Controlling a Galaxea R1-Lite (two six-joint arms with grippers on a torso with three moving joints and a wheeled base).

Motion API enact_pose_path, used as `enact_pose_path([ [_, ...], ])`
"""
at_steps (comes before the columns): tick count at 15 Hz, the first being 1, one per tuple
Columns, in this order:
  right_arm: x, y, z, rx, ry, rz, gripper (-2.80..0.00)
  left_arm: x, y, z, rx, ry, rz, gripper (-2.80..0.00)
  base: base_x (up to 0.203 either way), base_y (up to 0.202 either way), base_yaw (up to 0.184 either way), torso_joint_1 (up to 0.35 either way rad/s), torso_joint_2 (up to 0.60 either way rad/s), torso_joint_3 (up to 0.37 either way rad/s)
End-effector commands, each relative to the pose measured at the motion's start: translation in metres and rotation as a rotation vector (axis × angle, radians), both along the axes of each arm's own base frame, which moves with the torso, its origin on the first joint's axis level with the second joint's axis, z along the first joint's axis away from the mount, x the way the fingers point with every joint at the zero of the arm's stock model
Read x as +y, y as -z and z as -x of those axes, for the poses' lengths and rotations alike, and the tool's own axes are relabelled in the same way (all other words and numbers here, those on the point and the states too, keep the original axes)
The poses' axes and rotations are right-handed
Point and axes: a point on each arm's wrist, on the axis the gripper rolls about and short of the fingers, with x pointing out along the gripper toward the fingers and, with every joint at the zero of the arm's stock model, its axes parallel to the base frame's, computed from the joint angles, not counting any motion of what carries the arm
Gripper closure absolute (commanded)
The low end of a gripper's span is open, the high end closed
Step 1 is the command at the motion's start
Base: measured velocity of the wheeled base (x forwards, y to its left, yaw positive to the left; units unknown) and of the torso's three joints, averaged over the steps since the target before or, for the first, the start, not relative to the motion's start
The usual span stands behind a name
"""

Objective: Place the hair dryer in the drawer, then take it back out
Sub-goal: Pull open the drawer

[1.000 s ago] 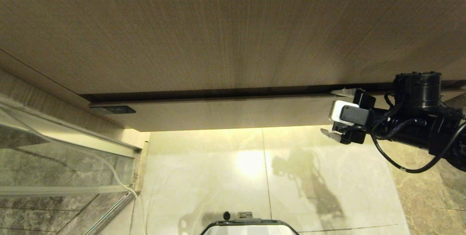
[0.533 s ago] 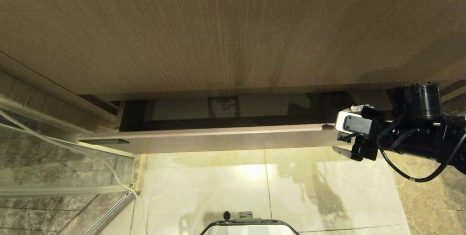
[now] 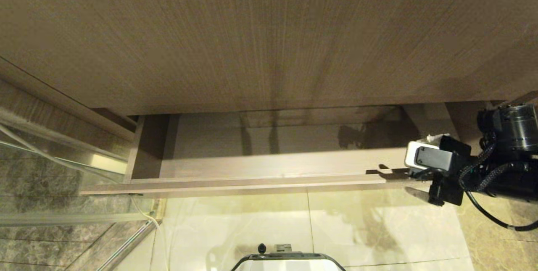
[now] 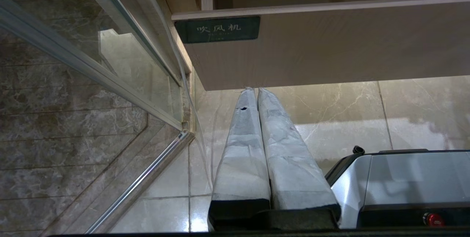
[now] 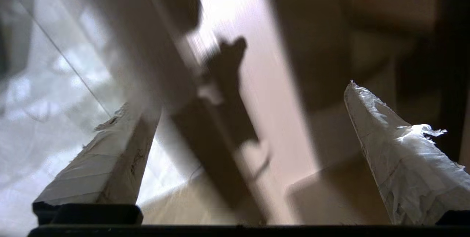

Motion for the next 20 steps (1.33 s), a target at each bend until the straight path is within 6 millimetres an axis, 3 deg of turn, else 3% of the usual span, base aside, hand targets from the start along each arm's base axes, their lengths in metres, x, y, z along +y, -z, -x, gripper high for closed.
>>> enact_pose_path([
  [1,-0.005,-0.011,0.028,-0.032,-0.001,-0.001,-2.8,0.0,0.0,0.0,0.0,-0.001,0.0,0.0,0.0,0.0,0.0,0.0,0.0,0.0],
  [7,-0.021,-0.01,0.102,-0.007,0.045,-0.052,-2.8,0.0,0.0,0.0,0.002,0.0,0.0,0.0,0.0,0.0,0.0,0.0,0.0,0.0],
  [10,-0.025,-0.016,0.113,-0.046,0.078,-0.093,-2.8,0.0,0.0,0.0,0.002,-0.001,0.0,0.0,0.0,0.0,0.0,0.0,0.0,0.0],
  [14,-0.028,-0.03,0.127,-0.088,0.231,-0.364,-2.8,0.0,0.0,0.0,0.0,-0.001,0.0,0.0,0.0,0.0,0.0,0.0,0.0,0.0],
  [19,-0.035,-0.028,0.156,-0.066,0.333,-0.505,-2.8,0.0,0.0,0.0,0.0,-0.001,0.0,0.0,0.0,0.0,0.0,0.0,0.0,0.0],
  [20,-0.038,-0.029,0.161,-0.085,0.36,-0.515,0.0,0.0,0.0,0.0,0.0,0.001,0.0,0.0,0.0,0.0,0.0,0.0,0.0,0.0],
])
